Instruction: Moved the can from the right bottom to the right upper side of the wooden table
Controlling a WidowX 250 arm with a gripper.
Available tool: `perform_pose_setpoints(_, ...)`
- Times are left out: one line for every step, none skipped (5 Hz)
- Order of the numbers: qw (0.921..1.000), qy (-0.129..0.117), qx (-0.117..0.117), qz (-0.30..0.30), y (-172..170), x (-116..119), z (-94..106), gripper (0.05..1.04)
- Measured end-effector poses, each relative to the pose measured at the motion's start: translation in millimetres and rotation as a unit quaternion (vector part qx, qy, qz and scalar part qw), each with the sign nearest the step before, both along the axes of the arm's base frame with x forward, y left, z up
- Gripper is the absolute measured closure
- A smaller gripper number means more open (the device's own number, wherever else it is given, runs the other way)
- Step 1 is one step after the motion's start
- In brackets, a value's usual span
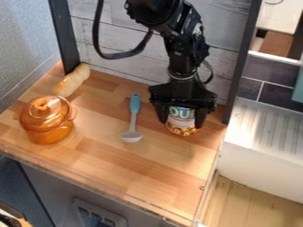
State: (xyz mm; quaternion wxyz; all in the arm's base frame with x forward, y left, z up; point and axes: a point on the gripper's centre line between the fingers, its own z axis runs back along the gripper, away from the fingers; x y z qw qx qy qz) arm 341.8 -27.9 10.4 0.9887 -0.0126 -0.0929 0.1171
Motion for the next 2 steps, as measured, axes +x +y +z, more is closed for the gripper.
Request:
perform_pose_setpoints(0.9998, 0.016, -0.003, -0.009, -1, -6, 1.5, 0.083)
perform_pose_setpoints(0.9995, 0.020, -0.003, -0.024, -1, -15, 22.6, 0.083)
